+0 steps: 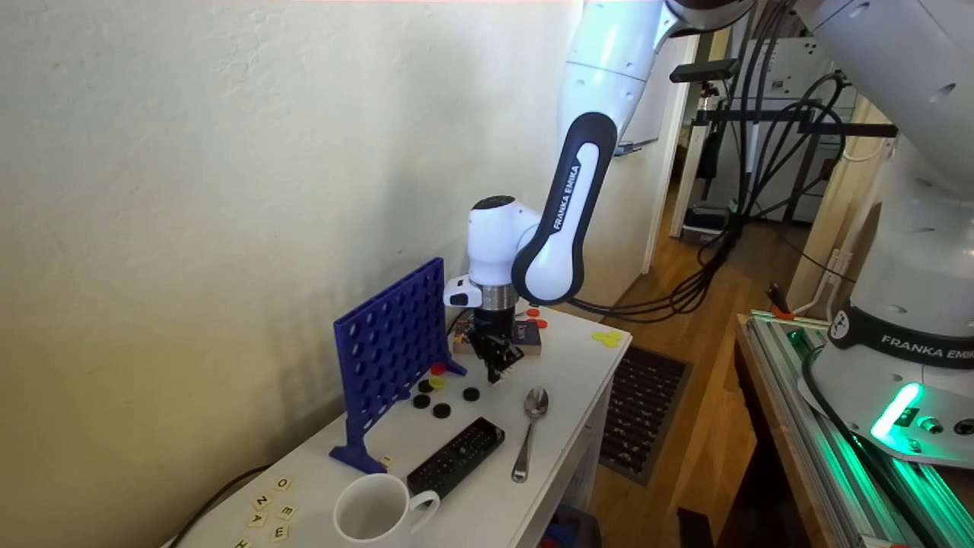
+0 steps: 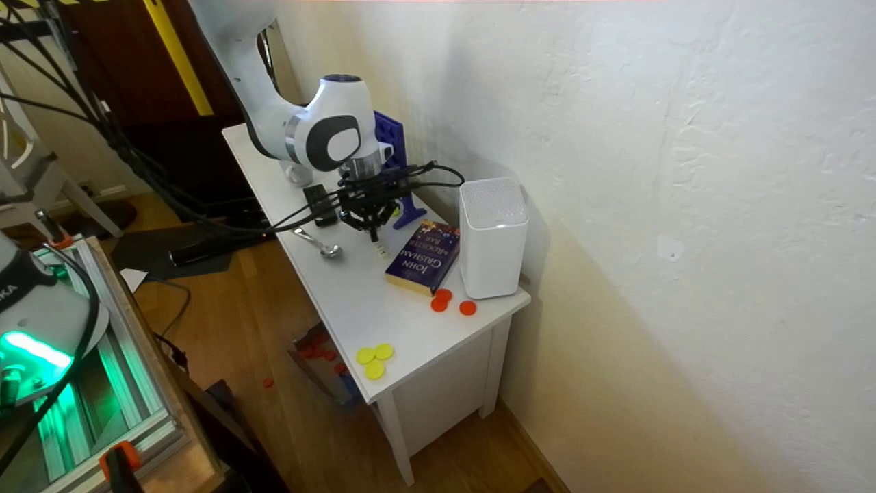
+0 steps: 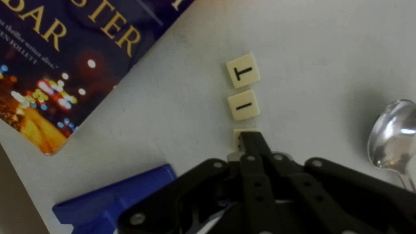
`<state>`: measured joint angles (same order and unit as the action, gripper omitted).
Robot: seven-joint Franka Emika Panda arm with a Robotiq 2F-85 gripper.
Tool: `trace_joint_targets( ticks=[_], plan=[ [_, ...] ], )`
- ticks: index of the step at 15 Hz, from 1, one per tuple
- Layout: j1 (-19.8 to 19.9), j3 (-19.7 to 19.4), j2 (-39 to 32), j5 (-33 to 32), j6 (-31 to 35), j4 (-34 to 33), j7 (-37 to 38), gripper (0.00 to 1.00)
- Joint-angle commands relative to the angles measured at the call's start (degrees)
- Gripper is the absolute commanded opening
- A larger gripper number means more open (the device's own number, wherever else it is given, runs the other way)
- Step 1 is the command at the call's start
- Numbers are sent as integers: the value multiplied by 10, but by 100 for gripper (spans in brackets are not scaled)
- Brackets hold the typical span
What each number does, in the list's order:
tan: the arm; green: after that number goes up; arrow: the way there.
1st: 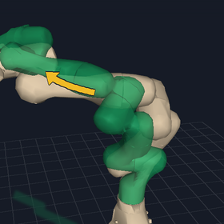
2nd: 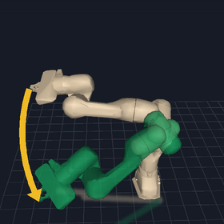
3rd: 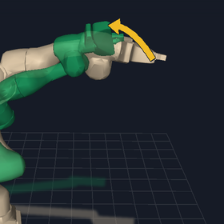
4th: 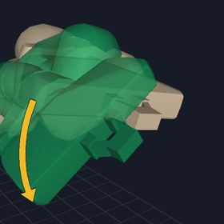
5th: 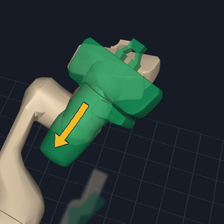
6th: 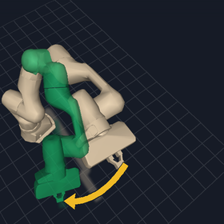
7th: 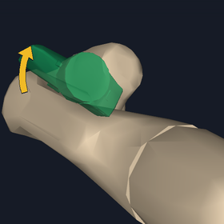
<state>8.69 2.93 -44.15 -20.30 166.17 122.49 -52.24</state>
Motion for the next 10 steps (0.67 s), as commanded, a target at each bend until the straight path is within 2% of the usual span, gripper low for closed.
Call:
trace_joint_targets(
  ticks=[1,10],
  plan=[
    [12,2,-10,-9,-1,2,-22,0],
    [37,24,-1,2,-11,11,-67,0]
  ],
)
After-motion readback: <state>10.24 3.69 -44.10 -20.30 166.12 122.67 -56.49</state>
